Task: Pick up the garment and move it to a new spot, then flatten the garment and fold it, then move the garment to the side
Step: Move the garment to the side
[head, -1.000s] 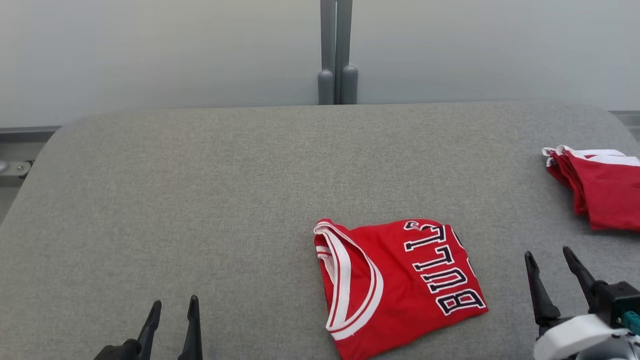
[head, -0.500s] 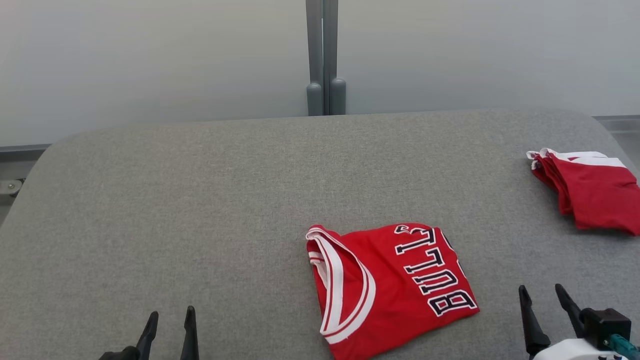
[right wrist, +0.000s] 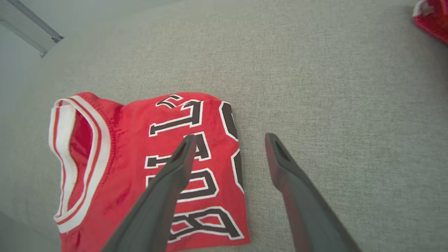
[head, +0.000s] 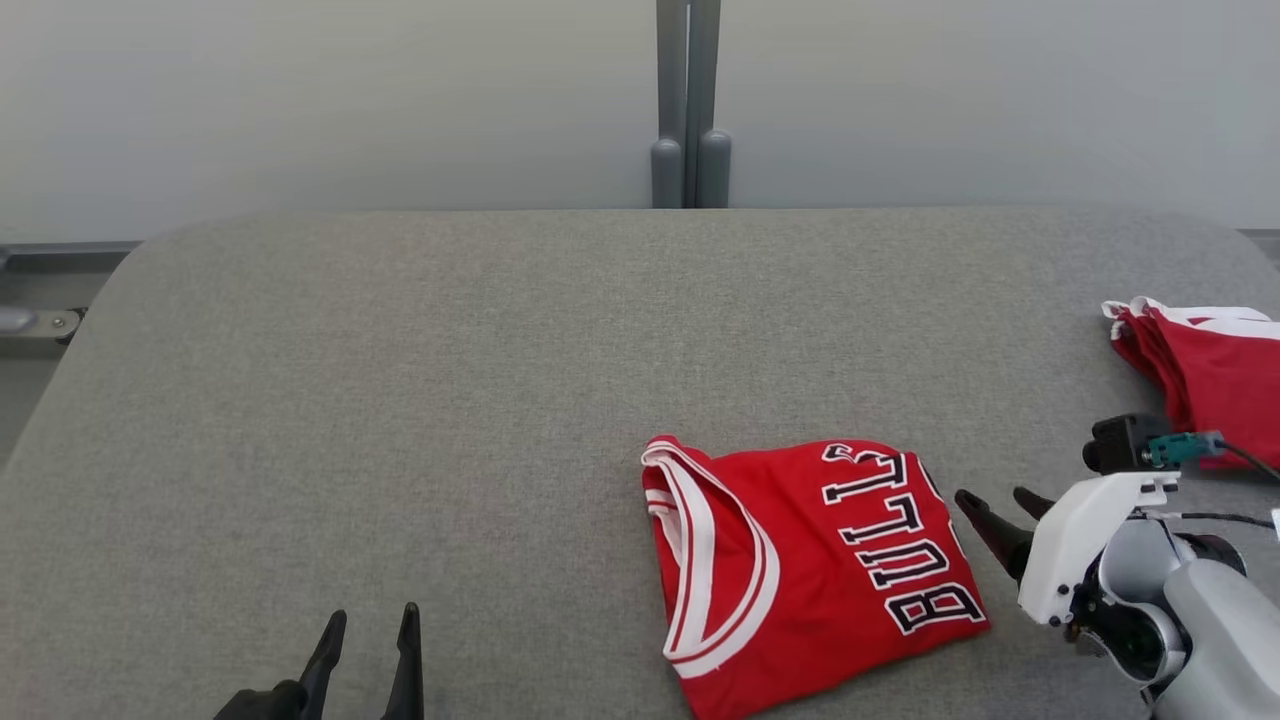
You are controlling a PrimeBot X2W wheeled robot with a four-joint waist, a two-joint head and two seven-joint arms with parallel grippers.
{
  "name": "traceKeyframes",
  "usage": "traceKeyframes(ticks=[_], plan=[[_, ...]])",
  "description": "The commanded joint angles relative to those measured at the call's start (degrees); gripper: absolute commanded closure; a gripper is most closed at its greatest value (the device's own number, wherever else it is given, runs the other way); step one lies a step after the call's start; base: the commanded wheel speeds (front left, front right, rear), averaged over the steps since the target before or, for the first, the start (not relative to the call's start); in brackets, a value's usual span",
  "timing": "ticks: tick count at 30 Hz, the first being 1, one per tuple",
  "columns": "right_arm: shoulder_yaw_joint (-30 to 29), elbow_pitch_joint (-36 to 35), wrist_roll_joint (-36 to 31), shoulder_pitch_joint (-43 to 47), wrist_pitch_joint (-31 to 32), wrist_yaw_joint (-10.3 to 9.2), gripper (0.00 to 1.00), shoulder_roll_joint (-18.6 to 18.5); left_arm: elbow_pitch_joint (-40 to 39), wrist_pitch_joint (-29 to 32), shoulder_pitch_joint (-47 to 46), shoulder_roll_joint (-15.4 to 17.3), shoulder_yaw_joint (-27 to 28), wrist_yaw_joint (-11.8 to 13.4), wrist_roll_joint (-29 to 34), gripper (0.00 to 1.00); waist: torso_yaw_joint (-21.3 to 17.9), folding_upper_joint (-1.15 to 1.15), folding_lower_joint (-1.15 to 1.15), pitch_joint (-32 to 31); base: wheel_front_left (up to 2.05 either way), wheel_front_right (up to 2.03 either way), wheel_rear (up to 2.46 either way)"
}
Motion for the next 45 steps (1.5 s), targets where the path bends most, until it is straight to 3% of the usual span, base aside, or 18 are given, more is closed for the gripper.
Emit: traceKeyframes(ticks=[1,3,8,16,20,30,43,44,45], plan=[[0.8,0.5,0.4,-0.7,1.5,-0.02,0.00,-0.5,0.1,0.0,-1.1,0.4,-0.1,0.0,0.0,0.00,1.0,0.00,0.00,0.5,0.00,0.00,0.00],[2.9,2.6,2.2,-3.4,6.4,-0.01,0.00,-2.7,0.2,0.0,-1.8,0.4,-0.7,0.0,-0.3,0.00,2.4,0.00,0.00,1.4,0.00,0.00,0.00],[3.4,7.5,5.5,-6.7,7.9,-0.02,0.00,-3.9,0.0,0.0,-4.4,0.7,-2.5,0.0,-0.7,0.00,5.2,0.00,0.00,5.0,0.00,0.00,0.00],[4.0,15.6,11.4,-10.2,10.2,0.00,0.00,-1.2,-0.1,0.0,-7.6,1.1,-3.4,0.0,-1.8,0.00,6.7,0.00,0.00,9.1,0.00,0.00,0.00],[6.5,13.9,15.3,-10.1,11.4,0.01,0.00,-0.2,-0.3,0.0,-8.1,1.3,-2.8,0.0,-1.8,0.00,5.7,0.00,0.00,9.4,0.00,0.00,0.00],[11.9,10.2,20.7,-10.3,9.7,0.00,0.00,-2.8,0.1,0.0,-8.5,1.4,-2.9,0.0,-1.5,0.00,3.0,0.00,0.00,8.2,0.00,0.00,0.00],[17.0,10.0,24.6,-11.5,6.2,0.00,0.00,-3.5,-0.2,0.0,-7.9,1.5,-3.5,0.0,-1.5,0.00,3.3,0.00,0.00,8.9,0.00,0.00,0.00],[17.3,10.4,24.7,-11.7,5.8,0.00,0.05,-3.4,-0.2,0.0,-8.1,1.5,-3.5,0.0,-1.6,0.00,3.4,0.00,0.00,9.0,0.00,0.00,0.00],[17.8,10.8,24.9,-11.8,5.5,0.00,0.20,-3.3,-0.2,0.0,-8.3,1.6,-3.6,0.0,-1.6,0.00,3.6,0.00,0.00,9.1,0.00,0.00,0.00]])
